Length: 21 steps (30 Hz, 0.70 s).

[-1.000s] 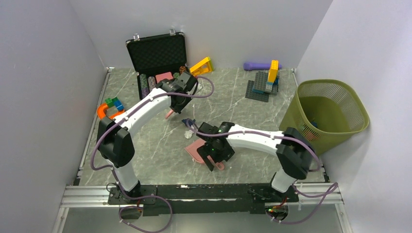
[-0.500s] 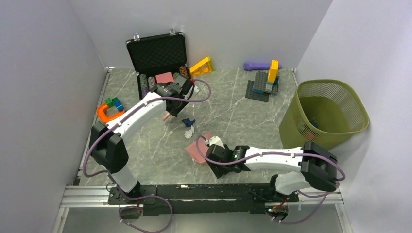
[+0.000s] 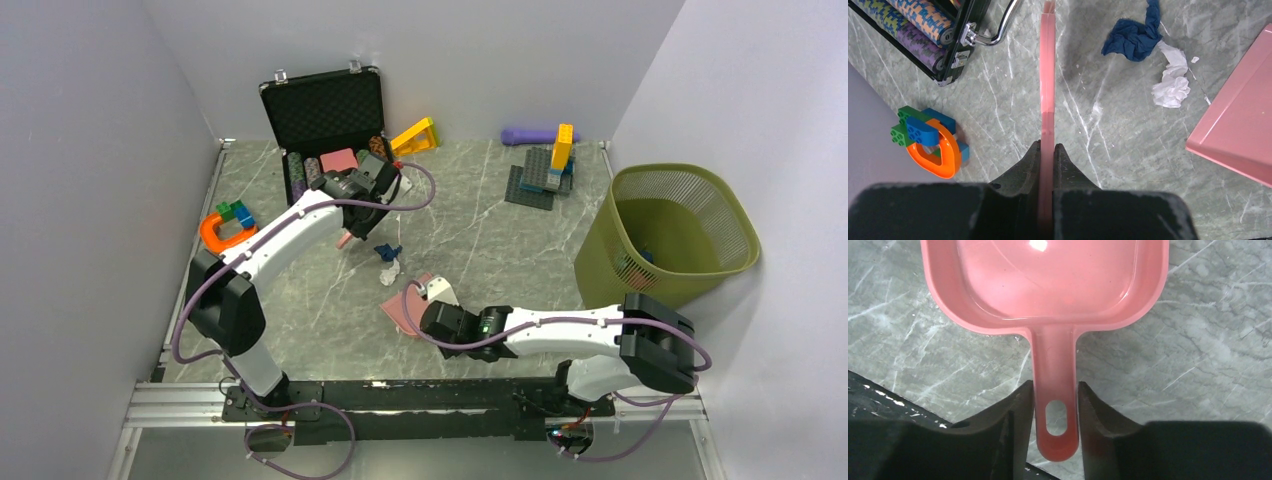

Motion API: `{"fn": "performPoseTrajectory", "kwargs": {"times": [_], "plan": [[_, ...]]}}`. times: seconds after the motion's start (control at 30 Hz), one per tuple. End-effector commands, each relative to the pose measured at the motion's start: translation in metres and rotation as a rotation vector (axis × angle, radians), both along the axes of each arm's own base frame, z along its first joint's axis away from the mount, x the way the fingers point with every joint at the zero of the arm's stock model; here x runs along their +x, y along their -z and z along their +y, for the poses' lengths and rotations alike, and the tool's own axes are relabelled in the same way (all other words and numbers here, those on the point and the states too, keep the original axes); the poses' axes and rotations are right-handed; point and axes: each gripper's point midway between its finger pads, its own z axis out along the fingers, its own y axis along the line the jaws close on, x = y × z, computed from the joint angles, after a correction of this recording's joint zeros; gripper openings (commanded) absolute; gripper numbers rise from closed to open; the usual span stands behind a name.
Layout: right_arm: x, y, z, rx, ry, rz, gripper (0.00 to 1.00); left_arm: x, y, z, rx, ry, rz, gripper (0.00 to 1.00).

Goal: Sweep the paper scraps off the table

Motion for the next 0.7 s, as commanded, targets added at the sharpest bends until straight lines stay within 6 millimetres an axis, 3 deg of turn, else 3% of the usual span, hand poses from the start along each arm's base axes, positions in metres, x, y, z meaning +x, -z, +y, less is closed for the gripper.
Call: {"fn": "performPoseTrajectory", "kwargs": {"times": [0.0,0.13,0.2,0.47,0.67], "plan": [[0.004,-0.021,0.014,0.081,0.003,-0.047,0.32,0.008,-0.002,-0.011,-0.032,0.036,-0.005,0.00],[0.001,-0.025,0.011,0.089,0.015,-0.031,0.07,0.016,-0.001,-0.019,0.019,0.040,0.003,0.00],[0.001,-0.029,0.011,0.084,0.019,-0.027,0.00,0.021,0.005,-0.021,0.083,0.030,0.016,0.00],[-0.005,-0.031,0.017,-0.016,-0.004,0.045,0.00,0.032,0.027,-0.034,0.117,0.035,0.063,0.00],[-0.007,-0.026,0.020,-0.110,-0.017,0.095,0.00,0.024,0.037,-0.046,0.067,0.069,0.124,0.00]]}}
